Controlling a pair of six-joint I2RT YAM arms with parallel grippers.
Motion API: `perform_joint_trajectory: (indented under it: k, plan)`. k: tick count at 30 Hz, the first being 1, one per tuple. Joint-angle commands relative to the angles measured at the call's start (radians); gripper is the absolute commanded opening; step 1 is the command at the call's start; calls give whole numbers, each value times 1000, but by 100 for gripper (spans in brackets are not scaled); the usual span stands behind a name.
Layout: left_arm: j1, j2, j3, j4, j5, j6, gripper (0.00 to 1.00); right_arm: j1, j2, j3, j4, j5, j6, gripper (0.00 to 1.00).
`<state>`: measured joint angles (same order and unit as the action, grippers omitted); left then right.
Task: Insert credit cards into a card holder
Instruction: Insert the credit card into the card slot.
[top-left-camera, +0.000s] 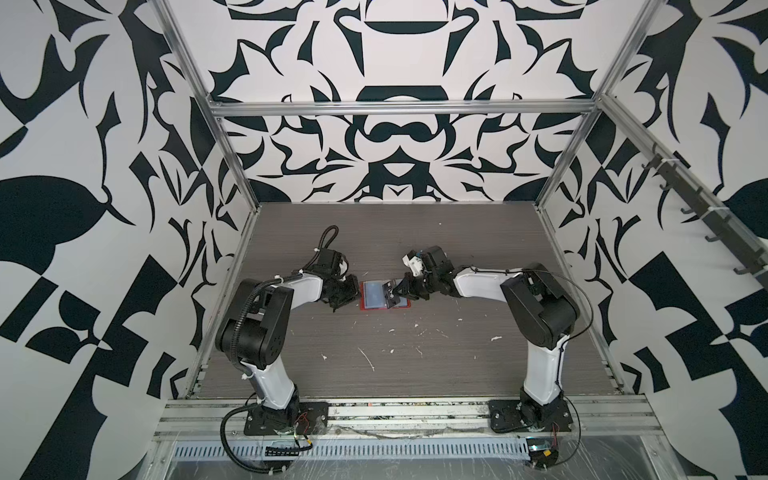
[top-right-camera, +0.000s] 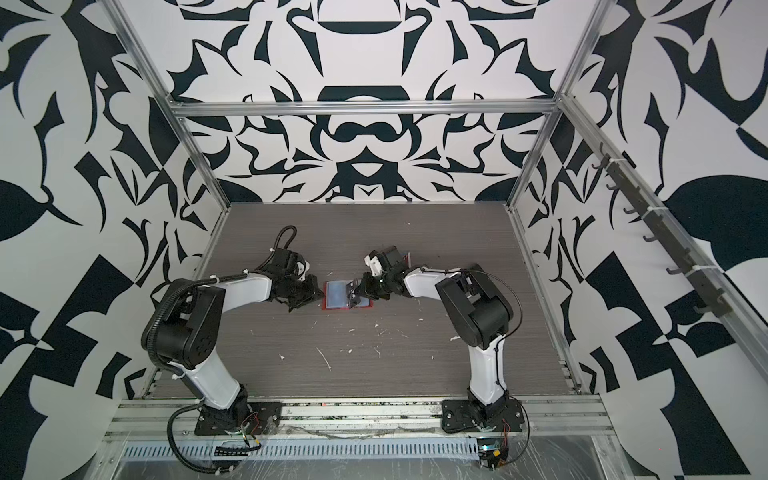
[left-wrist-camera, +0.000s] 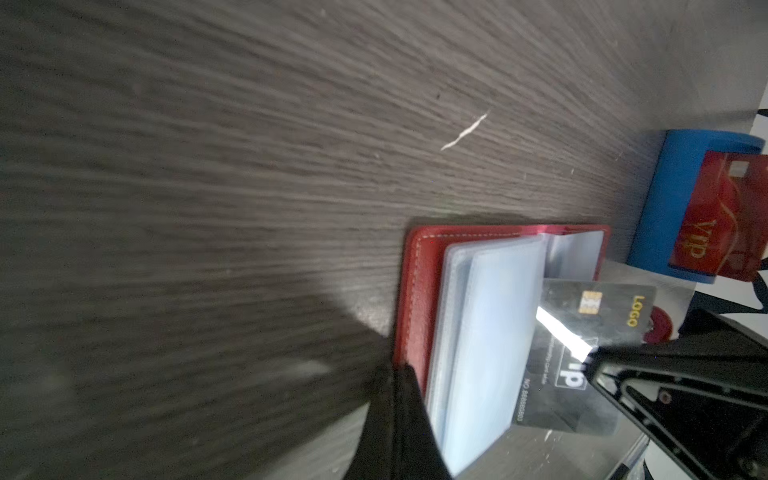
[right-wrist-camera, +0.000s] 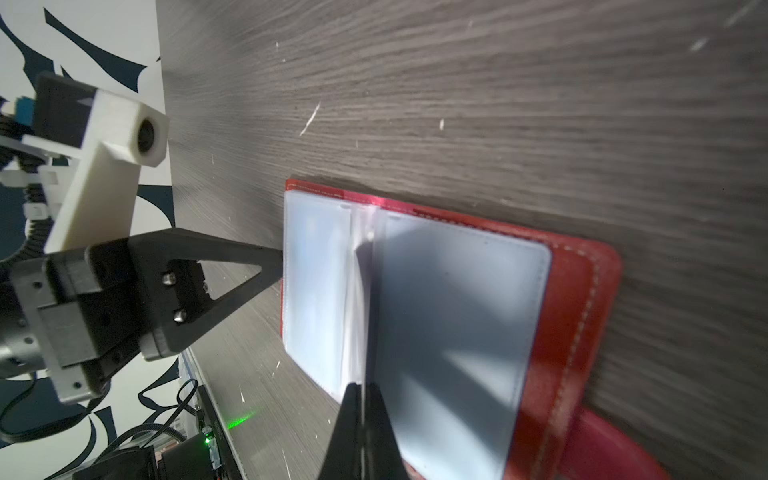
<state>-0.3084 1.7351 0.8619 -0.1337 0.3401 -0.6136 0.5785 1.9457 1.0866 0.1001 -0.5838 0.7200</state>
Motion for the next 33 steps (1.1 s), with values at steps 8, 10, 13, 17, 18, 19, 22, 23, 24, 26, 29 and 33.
perform_joint_trajectory:
  k: [8,10,13,17,18,19,22,23,24,26,29,33]
  plan:
    - [-1,14,-37,-75,-14,-6,0,6,-12,-8,37,0,22,0]
    - [0,15,-37,-75,-11,-5,0,6,-1,-4,40,-12,23,0]
    - [0,19,-36,-75,-5,-3,0,6,13,2,49,-29,25,0]
    - [-2,26,-37,-75,0,-3,0,7,22,-2,83,-52,37,0]
    - [-2,28,-37,-75,1,-3,0,6,23,-3,93,-58,41,0]
    - [-2,29,-37,-75,0,-2,0,7,25,-4,106,-63,47,0]
    - [-1,29,-38,-75,2,-3,0,6,30,-8,136,-74,60,0]
    - [-2,29,-38,-75,2,-2,0,6,32,-10,147,-77,64,0]
    - [-2,30,-38,-75,3,-3,0,7,34,-10,158,-82,71,0]
    - [-2,31,-37,-75,3,-3,0,7,39,-9,171,-88,75,0]
    - [-2,33,-40,-75,6,-3,0,6,48,-4,183,-88,76,0]
    - [-3,32,-43,-75,7,-3,0,7,63,5,192,-87,76,0]
